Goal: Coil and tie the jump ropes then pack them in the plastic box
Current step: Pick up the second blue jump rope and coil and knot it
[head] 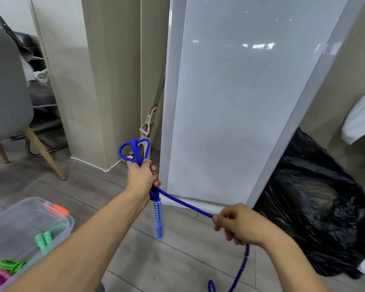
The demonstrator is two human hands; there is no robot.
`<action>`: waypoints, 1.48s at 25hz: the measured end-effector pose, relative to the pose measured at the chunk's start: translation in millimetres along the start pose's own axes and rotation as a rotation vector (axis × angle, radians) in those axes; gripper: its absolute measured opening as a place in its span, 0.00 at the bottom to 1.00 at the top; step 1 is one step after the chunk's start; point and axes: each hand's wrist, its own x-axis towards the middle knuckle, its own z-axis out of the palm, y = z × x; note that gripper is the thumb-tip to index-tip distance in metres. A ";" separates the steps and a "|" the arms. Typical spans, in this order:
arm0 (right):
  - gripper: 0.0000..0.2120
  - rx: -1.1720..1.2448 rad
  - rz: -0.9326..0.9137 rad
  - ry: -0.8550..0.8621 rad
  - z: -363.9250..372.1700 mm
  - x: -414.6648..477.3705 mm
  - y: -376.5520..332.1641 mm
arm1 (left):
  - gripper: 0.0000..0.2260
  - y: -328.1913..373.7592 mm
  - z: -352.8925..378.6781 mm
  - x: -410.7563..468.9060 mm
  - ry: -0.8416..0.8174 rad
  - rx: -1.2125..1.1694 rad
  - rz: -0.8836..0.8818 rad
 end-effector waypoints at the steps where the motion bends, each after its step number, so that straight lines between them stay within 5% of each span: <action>1: 0.15 -0.051 0.038 0.100 -4.8 2.1 6.9 | 0.05 0.6 0.8 -2.5 -0.016 0.076 0.046; 5: 0.14 0.061 -0.128 0.427 -6.3 7.1 2.8 | 0.06 -0.7 8.7 -27.1 -0.194 0.372 0.108; 13: 0.11 0.393 -0.336 0.393 13.4 2.6 -36.7 | 0.07 -20.1 22.2 -68.7 -0.598 0.828 0.170; 20: 0.12 0.417 -0.292 0.414 13.9 3.2 -31.9 | 0.07 -24.2 22.3 -73.1 -0.766 0.855 0.209; 29: 0.11 0.382 -0.259 0.409 17.7 9.4 -27.7 | 0.09 -32.0 20.2 -65.5 -0.734 0.767 0.084; 37: 0.17 0.415 -0.169 0.241 14.5 7.5 -25.1 | 0.08 -29.0 18.5 -47.9 -0.462 0.766 0.136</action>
